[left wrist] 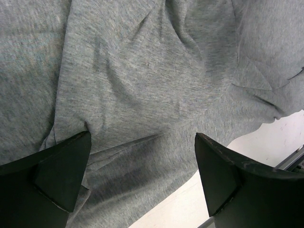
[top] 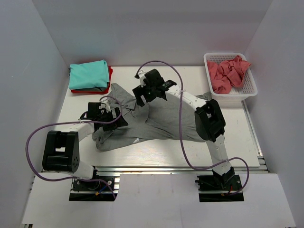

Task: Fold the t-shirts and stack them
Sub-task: Fold the flattened tshirt in 1/3 of the way, then grap the side of the flattened tshirt furthest away from the robot with both arms, then fold the other side of the tshirt into a rectangle

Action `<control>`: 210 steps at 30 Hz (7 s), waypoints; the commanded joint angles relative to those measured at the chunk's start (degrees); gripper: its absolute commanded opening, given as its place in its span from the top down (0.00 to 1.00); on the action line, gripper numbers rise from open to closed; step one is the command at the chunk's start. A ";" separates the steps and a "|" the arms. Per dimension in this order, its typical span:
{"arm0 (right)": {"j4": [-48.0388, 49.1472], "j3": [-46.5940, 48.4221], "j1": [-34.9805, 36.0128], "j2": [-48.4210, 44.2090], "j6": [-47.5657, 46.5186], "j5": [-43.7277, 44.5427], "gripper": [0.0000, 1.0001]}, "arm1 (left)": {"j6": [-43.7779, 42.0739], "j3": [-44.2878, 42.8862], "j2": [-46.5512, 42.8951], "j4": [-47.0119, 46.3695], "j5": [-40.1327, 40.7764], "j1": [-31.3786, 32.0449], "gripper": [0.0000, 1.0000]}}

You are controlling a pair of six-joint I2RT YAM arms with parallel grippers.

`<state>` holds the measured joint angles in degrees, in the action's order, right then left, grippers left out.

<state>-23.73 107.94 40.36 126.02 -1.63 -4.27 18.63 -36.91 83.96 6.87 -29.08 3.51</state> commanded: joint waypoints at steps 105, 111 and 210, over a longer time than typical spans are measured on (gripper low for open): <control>-0.35 -25.33 -29.90 -17.30 35.37 33.96 0.19 | -6.86 -60.67 38.31 13.09 28.30 1.94 1.00; -1.67 -19.88 -29.29 -10.88 37.57 33.37 0.24 | -11.33 -52.58 32.41 2.72 19.34 1.94 1.00; -26.64 -57.06 -25.41 -46.04 48.13 42.33 0.28 | 30.06 16.71 -68.24 34.00 40.41 1.15 0.03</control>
<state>-49.82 48.71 15.75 80.38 44.23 37.71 44.51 -16.73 15.40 36.49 9.34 4.99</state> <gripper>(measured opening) 0.715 0.957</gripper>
